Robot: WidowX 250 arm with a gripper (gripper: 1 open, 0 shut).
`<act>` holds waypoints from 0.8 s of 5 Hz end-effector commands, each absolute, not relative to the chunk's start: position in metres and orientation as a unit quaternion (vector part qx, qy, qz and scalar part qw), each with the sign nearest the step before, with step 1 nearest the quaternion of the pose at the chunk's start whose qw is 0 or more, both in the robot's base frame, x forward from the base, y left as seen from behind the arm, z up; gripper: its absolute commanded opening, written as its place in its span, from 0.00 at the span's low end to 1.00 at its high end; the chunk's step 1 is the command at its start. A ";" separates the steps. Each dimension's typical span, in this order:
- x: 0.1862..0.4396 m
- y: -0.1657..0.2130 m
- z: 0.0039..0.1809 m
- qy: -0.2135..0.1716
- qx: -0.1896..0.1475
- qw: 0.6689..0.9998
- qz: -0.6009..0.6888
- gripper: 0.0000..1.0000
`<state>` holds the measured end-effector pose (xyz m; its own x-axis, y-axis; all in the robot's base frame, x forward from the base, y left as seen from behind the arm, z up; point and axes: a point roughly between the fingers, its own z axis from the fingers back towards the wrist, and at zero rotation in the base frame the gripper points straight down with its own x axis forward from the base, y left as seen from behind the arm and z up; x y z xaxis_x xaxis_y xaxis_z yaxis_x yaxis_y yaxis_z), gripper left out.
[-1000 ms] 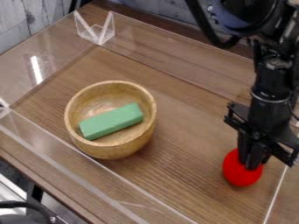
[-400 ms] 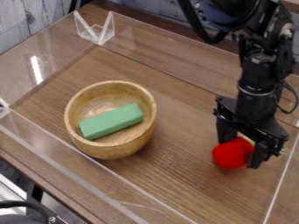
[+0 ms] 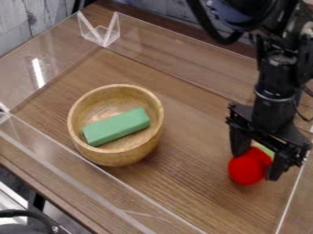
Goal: Move the red fruit to the right side of the table
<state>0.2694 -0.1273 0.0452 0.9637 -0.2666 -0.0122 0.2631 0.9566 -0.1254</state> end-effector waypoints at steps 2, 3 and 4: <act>0.268 -0.138 0.070 -0.019 -0.068 0.987 -0.144 1.00; 0.264 -0.141 0.073 -0.022 -0.067 0.988 -0.138 1.00; 0.267 -0.133 0.075 -0.028 -0.064 0.989 -0.129 1.00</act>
<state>0.2616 -0.1335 0.0602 0.9661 -0.2577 0.0178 0.2580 0.9594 -0.1135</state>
